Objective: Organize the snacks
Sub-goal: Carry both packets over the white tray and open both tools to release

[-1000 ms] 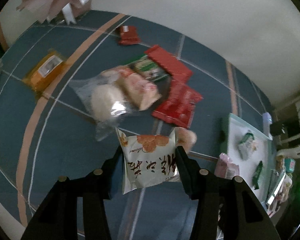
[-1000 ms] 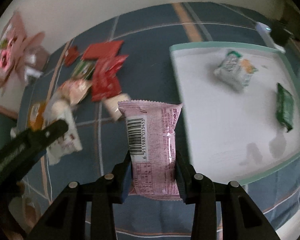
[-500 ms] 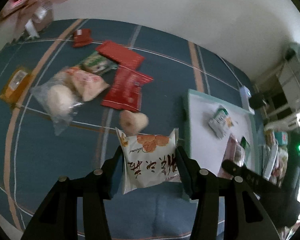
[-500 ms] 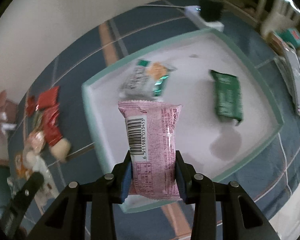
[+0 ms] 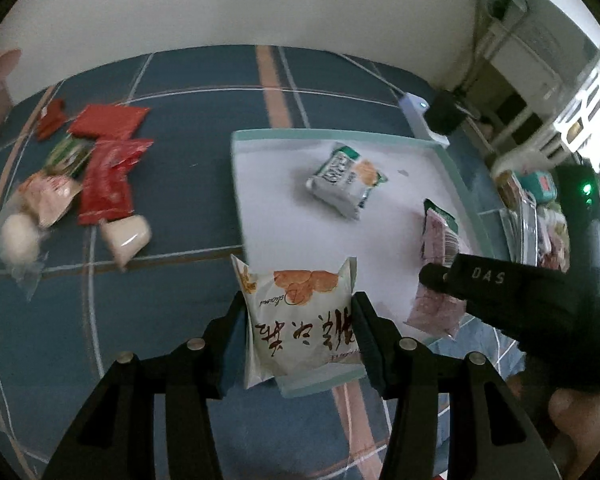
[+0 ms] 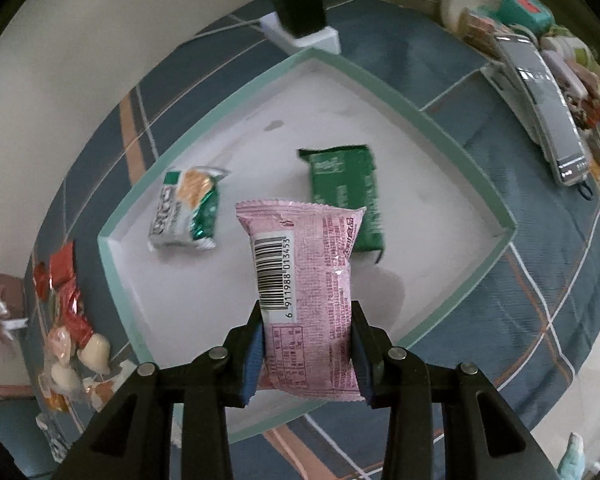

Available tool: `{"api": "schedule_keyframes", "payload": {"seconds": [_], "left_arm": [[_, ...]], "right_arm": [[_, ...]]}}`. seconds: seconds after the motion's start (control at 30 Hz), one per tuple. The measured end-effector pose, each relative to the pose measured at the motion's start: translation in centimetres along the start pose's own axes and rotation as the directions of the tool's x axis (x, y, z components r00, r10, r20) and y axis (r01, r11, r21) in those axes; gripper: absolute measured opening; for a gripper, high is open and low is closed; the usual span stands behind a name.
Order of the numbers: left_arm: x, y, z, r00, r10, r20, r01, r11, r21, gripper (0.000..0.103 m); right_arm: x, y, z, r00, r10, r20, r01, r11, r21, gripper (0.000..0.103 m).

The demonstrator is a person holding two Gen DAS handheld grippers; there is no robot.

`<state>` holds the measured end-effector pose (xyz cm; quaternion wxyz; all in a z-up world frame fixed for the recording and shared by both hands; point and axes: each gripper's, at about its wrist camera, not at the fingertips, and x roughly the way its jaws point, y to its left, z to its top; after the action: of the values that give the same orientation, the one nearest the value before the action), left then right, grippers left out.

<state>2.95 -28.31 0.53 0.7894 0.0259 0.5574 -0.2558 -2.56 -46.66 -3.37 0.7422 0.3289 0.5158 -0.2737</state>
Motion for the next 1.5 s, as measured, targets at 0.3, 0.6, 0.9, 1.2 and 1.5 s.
{"api": "schedule_keyframes", "payload": {"seconds": [0.3,0.6,0.9,1.2,1.5], "left_arm": [[3.1,-2.3,-0.3,1.0,-0.003,-0.003,0.003,0.997,0.083,0.053],[3.1,-2.1,-0.1,0.999,-0.018,0.029,0.015,0.996,0.091,0.057],[3.4,-1.0,0.2,1.0,0.003,0.018,-0.004,0.999,0.045,0.061],[3.4,0.7,0.5,0.999,0.033,0.009,-0.033,0.999,-0.024,0.075],[3.2,4.5,0.6,0.996,0.088,-0.005,-0.087,0.976,-0.199,0.083]], "right_arm": [[-0.1,-0.9,0.2,1.0,0.004,-0.007,-0.004,1.0,0.017,0.041],[0.2,-0.6,0.2,1.0,0.007,-0.012,-0.007,1.0,0.007,0.041],[0.9,-0.2,0.5,0.999,0.004,-0.032,-0.004,1.0,0.002,0.056],[1.0,0.0,0.5,1.0,-0.02,-0.025,0.019,1.0,-0.014,0.088],[1.0,1.0,0.5,0.999,-0.033,-0.015,0.032,0.997,-0.063,0.103]]}}
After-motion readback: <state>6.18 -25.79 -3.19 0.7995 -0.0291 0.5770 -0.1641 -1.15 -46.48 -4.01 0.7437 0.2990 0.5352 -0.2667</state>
